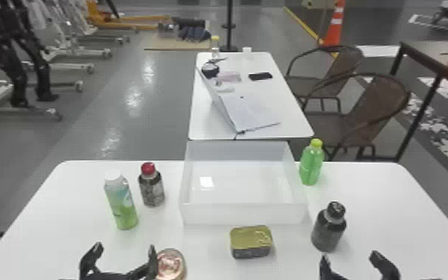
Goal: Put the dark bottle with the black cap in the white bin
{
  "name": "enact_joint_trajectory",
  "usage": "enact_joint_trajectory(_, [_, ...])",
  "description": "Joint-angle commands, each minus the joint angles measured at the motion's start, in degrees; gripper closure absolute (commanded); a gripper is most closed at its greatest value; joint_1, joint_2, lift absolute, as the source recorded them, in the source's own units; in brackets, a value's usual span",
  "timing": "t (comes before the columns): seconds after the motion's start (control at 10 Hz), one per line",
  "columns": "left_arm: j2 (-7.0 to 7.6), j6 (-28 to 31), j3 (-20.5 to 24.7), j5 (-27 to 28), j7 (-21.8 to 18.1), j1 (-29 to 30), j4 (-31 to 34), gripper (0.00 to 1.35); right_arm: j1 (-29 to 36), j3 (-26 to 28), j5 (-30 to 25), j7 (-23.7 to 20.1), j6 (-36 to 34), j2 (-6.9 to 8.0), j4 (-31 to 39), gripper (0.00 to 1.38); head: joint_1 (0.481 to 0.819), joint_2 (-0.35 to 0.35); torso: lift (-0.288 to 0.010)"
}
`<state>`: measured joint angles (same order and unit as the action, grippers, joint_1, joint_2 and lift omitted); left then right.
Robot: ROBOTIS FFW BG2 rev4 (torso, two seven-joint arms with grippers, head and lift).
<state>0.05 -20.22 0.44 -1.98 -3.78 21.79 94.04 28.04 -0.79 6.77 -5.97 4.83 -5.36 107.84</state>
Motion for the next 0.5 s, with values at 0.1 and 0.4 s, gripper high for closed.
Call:
enact_joint_trajectory(0.1, [-0.2, -0.1, 0.1, 0.0, 0.0, 0.1, 0.0, 0.11, 0.0, 0.0, 0.2, 0.0, 0.1, 0.0, -0.1, 0.19, 0.549, 0.0, -0.1])
enact_joint_trajectory(0.4, [-0.2, 0.0, 0.0, 0.0, 0.0, 0.0, 0.0, 0.11, -0.1, 0.0, 0.0, 0.0, -0.3, 0.08, 0.0, 0.19, 0.549, 0.0, -0.1])
